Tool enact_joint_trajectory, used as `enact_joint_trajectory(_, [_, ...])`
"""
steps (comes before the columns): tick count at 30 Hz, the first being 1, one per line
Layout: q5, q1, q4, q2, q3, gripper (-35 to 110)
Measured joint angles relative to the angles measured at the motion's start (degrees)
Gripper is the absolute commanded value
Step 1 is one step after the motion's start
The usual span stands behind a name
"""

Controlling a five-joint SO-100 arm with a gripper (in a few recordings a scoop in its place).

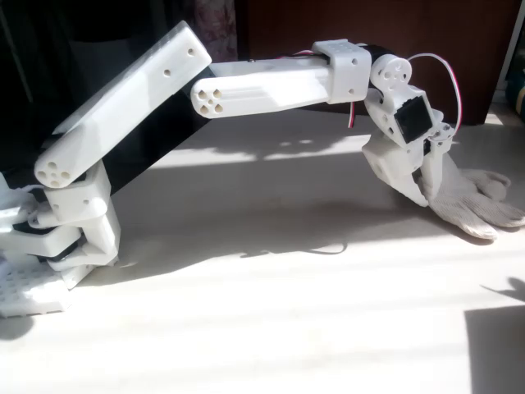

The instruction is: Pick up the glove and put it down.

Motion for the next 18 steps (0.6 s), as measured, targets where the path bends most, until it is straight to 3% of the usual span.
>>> enact_joint_trajectory(18, [0.00, 0.00, 2.11, 0.00, 0.00, 3])
